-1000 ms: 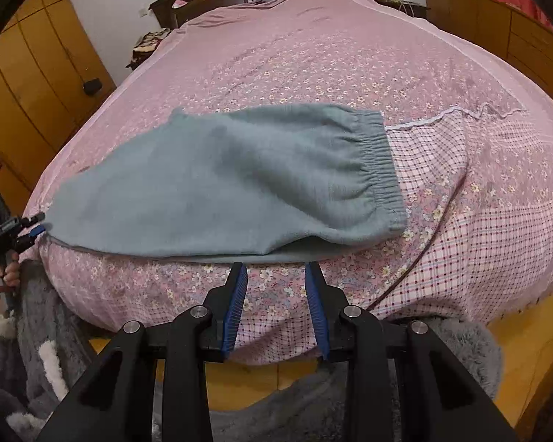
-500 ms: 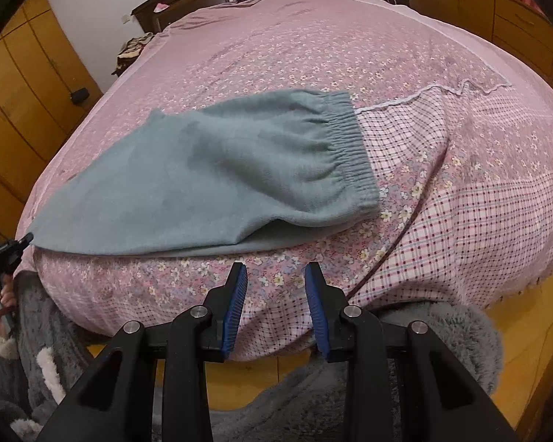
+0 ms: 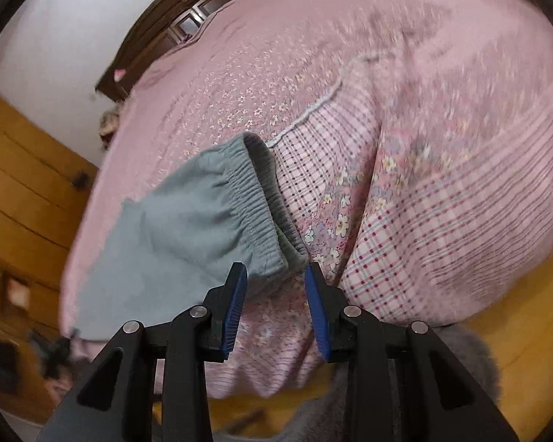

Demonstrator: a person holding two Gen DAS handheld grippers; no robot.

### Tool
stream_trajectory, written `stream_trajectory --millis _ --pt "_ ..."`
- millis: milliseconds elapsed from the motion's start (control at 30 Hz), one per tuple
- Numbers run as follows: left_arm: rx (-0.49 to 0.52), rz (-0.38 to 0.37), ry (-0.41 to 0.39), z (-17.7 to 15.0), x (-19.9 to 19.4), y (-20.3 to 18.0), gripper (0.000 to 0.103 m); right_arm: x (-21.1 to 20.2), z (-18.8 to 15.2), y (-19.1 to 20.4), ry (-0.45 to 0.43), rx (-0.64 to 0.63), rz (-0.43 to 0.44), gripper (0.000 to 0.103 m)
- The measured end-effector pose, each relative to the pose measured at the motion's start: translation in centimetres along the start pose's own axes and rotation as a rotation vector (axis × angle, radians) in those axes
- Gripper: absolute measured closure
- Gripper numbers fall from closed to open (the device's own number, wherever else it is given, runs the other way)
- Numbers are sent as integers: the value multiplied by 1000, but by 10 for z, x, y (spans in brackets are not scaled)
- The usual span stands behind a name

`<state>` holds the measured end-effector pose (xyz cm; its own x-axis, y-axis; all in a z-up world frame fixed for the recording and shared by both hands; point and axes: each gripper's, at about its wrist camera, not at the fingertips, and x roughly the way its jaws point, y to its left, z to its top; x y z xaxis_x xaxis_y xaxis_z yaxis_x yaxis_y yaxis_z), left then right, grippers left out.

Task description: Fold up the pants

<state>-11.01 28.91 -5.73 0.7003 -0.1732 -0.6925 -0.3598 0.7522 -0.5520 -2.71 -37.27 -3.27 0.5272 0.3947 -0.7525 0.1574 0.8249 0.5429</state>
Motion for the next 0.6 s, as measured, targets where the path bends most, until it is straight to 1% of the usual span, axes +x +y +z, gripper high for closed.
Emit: stream_trajectory --millis 100,133,167,200,233,267,333,367,433,533,600 --pt "1 -3 -8 2 -1 -3 100 9 4 -7 19 56 79 69" --pt "2 -1 -9 6 3 -7 100 12 6 -8 19 69 76 71" --pt "4 -1 -13 10 5 -10 100 13 9 -8 13 74 63 88" --pt "7 -4 -19 13 6 -12 100 12 12 -7 -5 79 44 89" --pt "6 -12 -36 16 6 -15 100 9 16 -7 -22 86 47 90" --pt "5 -22 -47 31 10 -17 100 4 20 -7 -41 99 71 91" --pt "4 -31 -53 39 11 -18 100 -7 32 -10 -80 124 121 91" --pt "-3 -36 -53 41 13 -17 100 -10 36 -10 -81 122 130 91" --pt "-7 -35 -52 42 15 -18 100 -9 39 -10 -61 106 110 91" --pt "-11 -21 -54 42 17 -16 100 4 36 -11 -1 82 61 91" --pt "-17 11 -27 41 22 -13 100 10 27 -14 8 87 51 90"
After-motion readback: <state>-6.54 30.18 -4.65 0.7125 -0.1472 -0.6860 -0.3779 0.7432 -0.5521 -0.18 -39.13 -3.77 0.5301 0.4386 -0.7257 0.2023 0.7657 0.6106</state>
